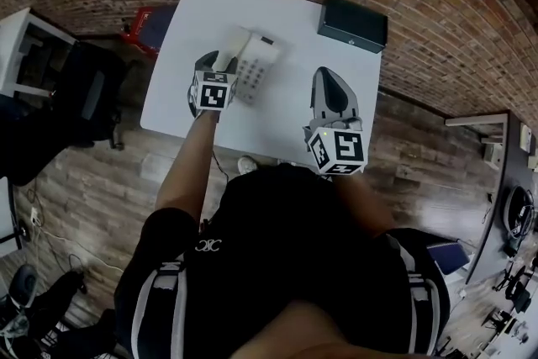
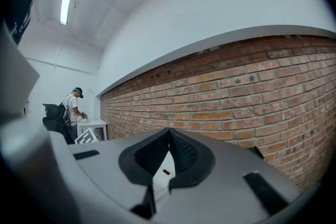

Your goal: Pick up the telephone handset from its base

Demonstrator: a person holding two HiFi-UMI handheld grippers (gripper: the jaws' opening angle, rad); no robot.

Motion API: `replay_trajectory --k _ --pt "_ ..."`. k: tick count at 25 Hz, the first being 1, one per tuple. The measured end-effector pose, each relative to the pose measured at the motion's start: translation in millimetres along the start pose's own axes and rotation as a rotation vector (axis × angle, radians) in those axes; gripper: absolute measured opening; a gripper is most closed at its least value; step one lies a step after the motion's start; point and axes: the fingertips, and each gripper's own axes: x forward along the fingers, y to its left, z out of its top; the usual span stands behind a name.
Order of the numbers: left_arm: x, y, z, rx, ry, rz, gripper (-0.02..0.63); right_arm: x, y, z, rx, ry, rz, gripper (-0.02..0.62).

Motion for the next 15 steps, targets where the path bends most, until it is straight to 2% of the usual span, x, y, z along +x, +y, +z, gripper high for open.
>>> replay_trajectory --k 4,7,11,15 --pt "26 2 -13 0.026 0.075 -0.023 0.235 0 -13 -3 0.001 0.01 -0.021 -0.002" --pt "36 2 -21 0.05 0.13 -0.014 0.236 0 -24 -5 0.002 0.018 -0.039 -0.002" --pt "48 5 -26 0.025 0.178 -0.009 0.238 2 -33 -7 0.002 0.025 -0.054 -0.002" --pt "57 7 -29 0.038 0.219 0.001 0.219 1 -41 -9 -0.001 0.033 -0.063 -0.002"
